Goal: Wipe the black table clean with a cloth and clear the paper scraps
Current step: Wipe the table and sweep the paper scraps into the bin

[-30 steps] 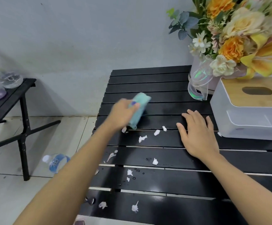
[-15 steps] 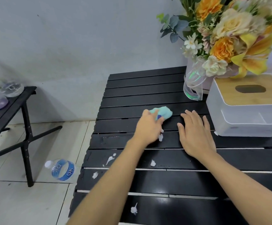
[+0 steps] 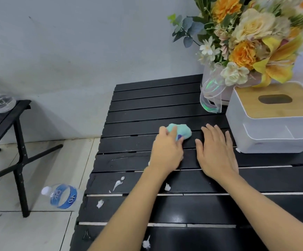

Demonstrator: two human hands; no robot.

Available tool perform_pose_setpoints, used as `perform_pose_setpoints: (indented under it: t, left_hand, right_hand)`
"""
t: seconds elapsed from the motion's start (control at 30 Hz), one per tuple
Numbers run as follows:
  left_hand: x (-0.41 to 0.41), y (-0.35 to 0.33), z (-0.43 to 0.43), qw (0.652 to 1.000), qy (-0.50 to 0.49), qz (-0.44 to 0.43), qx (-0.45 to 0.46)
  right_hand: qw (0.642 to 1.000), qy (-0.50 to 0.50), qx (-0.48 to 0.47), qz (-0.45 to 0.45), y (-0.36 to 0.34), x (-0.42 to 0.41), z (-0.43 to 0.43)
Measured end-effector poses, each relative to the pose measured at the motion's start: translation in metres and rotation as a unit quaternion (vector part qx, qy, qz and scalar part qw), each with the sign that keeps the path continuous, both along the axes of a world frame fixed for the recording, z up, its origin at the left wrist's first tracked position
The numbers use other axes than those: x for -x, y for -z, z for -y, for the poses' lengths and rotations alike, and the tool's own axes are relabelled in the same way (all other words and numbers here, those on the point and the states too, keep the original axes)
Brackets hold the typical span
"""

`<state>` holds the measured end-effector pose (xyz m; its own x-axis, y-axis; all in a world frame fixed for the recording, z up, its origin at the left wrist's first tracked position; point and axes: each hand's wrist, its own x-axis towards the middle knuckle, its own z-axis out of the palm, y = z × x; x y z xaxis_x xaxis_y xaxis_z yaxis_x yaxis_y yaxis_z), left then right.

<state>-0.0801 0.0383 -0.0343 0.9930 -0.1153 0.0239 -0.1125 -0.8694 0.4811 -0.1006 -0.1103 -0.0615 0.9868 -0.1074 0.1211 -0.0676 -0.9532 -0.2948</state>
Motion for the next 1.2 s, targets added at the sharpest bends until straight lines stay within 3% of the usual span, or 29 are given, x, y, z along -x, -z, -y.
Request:
perform_pose_setpoints:
  t: [0.07,0.17,0.27,0.37,0.43,0.5,0.57,0.63,0.67,0.73,0.8,0.87,0.97,1.1,1.2]
  left_hand:
    - [-0.014,-0.016,-0.001,0.994,0.044,-0.069,0.075]
    - [-0.050,-0.033,-0.074,0.990,-0.053,-0.045,0.121]
    - [-0.080,-0.017,-0.141,0.979,-0.204,0.015,-0.010]
    - [-0.083,0.012,-0.125,0.958,-0.265,0.054,-0.095]
    - [-0.076,0.017,-0.080,0.959,-0.235,0.073,-0.142]
    - [-0.063,0.017,-0.029,0.978,-0.143,0.088,-0.123]
    - [-0.056,0.011,0.007,0.995,-0.007,0.073,-0.065]
    - [-0.067,-0.005,0.003,0.996,0.072,-0.007,0.050]
    - [-0.075,-0.015,-0.009,0.989,0.079,-0.053,0.110]
    - [-0.095,-0.033,-0.046,0.990,0.039,-0.043,0.132]
    - [-0.115,-0.030,-0.081,0.995,-0.061,0.010,0.084]
    - [-0.124,-0.013,-0.091,0.989,-0.149,-0.009,-0.021]
    - [-0.120,0.008,-0.062,0.977,-0.185,0.007,-0.104]
    - [-0.081,0.015,0.017,0.988,-0.027,0.069,-0.135]
    - [-0.051,0.010,0.044,0.981,0.179,0.050,-0.061]
  right_hand:
    - [1.000,-0.003,-0.004,0.002,-0.001,0.000,0.002]
    - [1.000,-0.006,-0.005,0.000,-0.002,0.000,0.000]
    - [1.000,-0.007,0.001,-0.005,0.000,-0.001,-0.001]
    - [1.000,-0.004,0.003,-0.001,0.000,-0.001,-0.002]
    - [1.000,0.000,0.000,-0.002,0.001,-0.001,-0.002]
    - [1.000,-0.003,-0.005,-0.004,0.001,0.001,-0.003]
    - [1.000,-0.006,-0.012,-0.005,-0.003,0.001,-0.002]
    - [0.999,-0.018,-0.046,-0.019,-0.008,0.007,0.003]
    - [0.997,-0.026,-0.067,-0.027,-0.011,0.015,0.008]
    - [0.995,-0.045,-0.081,-0.038,-0.016,0.035,0.021]
    - [0.994,-0.069,-0.064,-0.049,-0.017,0.056,0.033]
    - [0.994,-0.084,-0.047,-0.048,-0.011,0.068,0.040]
    - [0.996,-0.079,-0.027,-0.029,-0.004,0.068,0.037]
    - [0.996,-0.081,-0.021,-0.023,-0.001,0.067,0.035]
    - [0.996,-0.081,-0.034,0.006,-0.002,0.068,0.036]
